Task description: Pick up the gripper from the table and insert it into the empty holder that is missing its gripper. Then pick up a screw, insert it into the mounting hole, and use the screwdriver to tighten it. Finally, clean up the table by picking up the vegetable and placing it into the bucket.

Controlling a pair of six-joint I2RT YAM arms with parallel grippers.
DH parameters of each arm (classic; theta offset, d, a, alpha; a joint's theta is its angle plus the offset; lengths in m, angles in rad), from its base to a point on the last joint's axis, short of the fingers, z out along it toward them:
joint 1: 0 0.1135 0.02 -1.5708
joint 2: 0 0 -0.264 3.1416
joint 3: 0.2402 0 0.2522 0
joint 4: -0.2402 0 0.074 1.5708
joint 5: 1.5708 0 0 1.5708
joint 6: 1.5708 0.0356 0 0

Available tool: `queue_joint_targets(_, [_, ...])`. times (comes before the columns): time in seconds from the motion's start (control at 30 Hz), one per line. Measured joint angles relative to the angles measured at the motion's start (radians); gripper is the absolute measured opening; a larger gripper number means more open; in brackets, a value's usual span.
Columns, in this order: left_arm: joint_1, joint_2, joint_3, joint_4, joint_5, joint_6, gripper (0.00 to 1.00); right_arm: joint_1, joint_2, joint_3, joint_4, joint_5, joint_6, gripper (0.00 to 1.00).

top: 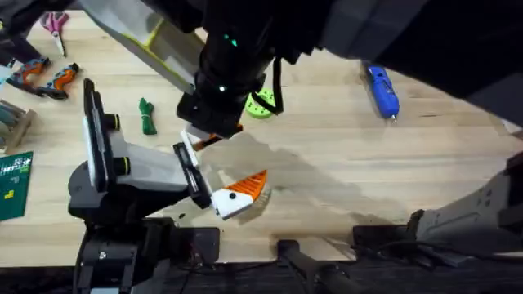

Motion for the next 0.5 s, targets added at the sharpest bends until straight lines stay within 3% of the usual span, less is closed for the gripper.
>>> queue_joint_targets(0.5, [0.000, 0.000, 0.000, 0.000, 0.000, 0.004, 0.977, 0.000, -0.005, 0.000, -0.009, 0.000, 0.000, 0.006])
